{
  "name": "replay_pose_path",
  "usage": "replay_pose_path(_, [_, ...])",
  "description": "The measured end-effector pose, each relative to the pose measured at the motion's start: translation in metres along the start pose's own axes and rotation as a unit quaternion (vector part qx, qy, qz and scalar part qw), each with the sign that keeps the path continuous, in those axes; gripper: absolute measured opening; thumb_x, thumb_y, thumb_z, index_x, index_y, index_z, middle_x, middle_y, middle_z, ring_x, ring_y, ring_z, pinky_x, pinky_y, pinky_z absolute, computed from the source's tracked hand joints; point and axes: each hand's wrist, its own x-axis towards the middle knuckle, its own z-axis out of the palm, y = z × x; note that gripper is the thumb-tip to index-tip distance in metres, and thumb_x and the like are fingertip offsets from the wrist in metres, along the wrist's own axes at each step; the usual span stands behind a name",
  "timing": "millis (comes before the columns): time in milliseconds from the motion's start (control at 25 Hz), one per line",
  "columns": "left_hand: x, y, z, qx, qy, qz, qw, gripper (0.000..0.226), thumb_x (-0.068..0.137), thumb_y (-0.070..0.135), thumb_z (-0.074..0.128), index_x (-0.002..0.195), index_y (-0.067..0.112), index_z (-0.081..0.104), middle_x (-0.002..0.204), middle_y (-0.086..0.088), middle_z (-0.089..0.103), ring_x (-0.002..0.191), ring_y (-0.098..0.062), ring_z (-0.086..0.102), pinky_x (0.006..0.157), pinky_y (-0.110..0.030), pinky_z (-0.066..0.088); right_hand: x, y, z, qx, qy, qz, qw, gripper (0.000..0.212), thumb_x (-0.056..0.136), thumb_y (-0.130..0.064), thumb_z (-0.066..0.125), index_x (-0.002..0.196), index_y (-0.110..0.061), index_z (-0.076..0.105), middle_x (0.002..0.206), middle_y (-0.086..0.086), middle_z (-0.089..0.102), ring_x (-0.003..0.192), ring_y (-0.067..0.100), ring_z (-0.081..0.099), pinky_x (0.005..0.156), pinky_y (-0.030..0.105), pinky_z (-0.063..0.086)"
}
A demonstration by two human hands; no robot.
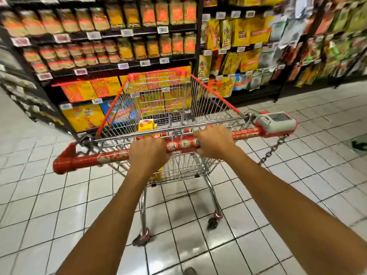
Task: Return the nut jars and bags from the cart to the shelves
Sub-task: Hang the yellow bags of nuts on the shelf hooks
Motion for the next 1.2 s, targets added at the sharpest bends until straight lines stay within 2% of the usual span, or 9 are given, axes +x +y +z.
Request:
replay_pose_path(80, [0.019,0.026,-0.001,0.002,-0.015,-0.017,1.0,0.046,0.081,0.061,0.056,0.081,0.016,0.063,0.078,-0.003,0.068,0.072,-0.029,0.066,0.057,-0.029,0.032,0.005,0.034,0.008,0.003,-0.006,-0.026,1.0,0.037,0.083,-0.053,0.054,0.1,-0.02,0.059,0.053,-0.009,0.034,0.052,0.017,0.046,0.051,0.023,0.033])
replay_pose_path(160, [0.031,0.047,-0.001,0.003,-0.029,-0.039,0.999,0.045,0.081,0.059,0.056,0.083,0.015,0.064,0.083,-0.005,0.07,0.076,-0.029,0.067,0.06,-0.031,0.037,0.008,0.06,0.016,0.01,-0.002,-0.047,0.999,0.036,0.083,-0.052,0.053,0.097,-0.02,0.059,0.051,-0.009,0.033,0.053,0.019,0.047,0.051,0.024,0.034])
replay_pose_path(320, [0.056,0.102,-0.004,0.027,-0.031,-0.086,0.995,0.057,0.075,0.073,0.054,0.082,0.017,0.065,0.079,-0.004,0.069,0.069,-0.027,0.065,0.057,-0.03,0.036,0.011,0.123,0.036,0.008,0.031,-0.087,0.996,0.035,0.084,-0.052,0.054,0.093,-0.018,0.057,0.05,-0.009,0.032,0.047,0.017,0.045,0.048,0.024,0.036])
replay_pose_path(600, [0.069,0.181,-0.018,0.039,-0.031,-0.116,0.992,0.031,0.077,0.043,0.062,0.08,0.013,0.067,0.078,-0.011,0.07,0.072,-0.033,0.066,0.059,-0.03,0.034,-0.002,0.194,0.055,0.028,0.05,-0.125,0.99,0.033,0.084,-0.049,0.056,0.094,-0.018,0.058,0.05,-0.007,0.036,0.042,0.013,0.04,0.044,0.022,0.03])
replay_pose_path(800, [0.075,0.211,-0.021,0.052,-0.02,-0.127,0.99,0.034,0.08,0.046,0.059,0.081,0.013,0.066,0.076,-0.012,0.069,0.071,-0.033,0.066,0.059,-0.031,0.037,-0.009,0.224,0.062,0.037,0.064,-0.139,0.988,0.034,0.084,-0.052,0.055,0.094,-0.02,0.059,0.05,-0.007,0.031,0.053,0.021,0.047,0.052,0.027,0.035])
replay_pose_path(1000, [0.08,0.225,-0.024,0.036,-0.047,-0.146,0.987,0.039,0.082,0.05,0.057,0.088,0.013,0.065,0.086,-0.013,0.069,0.08,-0.035,0.066,0.063,-0.034,0.041,-0.012,0.239,0.061,0.033,0.055,-0.142,0.988,0.038,0.085,-0.054,0.054,0.099,-0.018,0.057,0.052,-0.007,0.032,0.052,0.021,0.043,0.05,0.027,0.035])
replay_pose_path(1080, [0.081,0.232,-0.031,0.005,-0.083,-0.159,0.984,0.038,0.084,0.045,0.06,0.099,0.01,0.061,0.101,-0.015,0.066,0.093,-0.036,0.063,0.073,-0.039,0.046,-0.018,0.244,0.051,0.05,0.022,-0.162,0.985,0.04,0.088,-0.051,0.052,0.109,-0.017,0.054,0.063,-0.006,0.046,0.064,0.022,0.05,0.058,0.031,0.044])
replay_pose_path(1160, [0.08,0.243,-0.047,-0.108,-0.1,-0.168,0.975,0.042,0.083,0.035,0.066,0.112,0.007,0.056,0.113,-0.015,0.059,0.104,-0.035,0.057,0.084,-0.041,0.046,-0.025,0.256,0.037,0.081,0.003,-0.19,0.978,0.049,0.089,-0.053,0.048,0.12,-0.015,0.05,0.101,0.003,0.061,0.098,0.024,0.055,0.084,0.037,0.044])
replay_pose_path(1200, [0.081,0.254,-0.057,-0.194,-0.083,-0.165,0.964,0.044,0.082,0.029,0.069,0.117,0.007,0.055,0.115,-0.013,0.056,0.105,-0.031,0.055,0.088,-0.037,0.046,-0.032,0.272,0.027,0.104,0.018,-0.191,0.976,0.052,0.09,-0.054,0.046,0.122,-0.015,0.05,0.118,0.005,0.058,0.114,0.024,0.049,0.093,0.038,0.039])
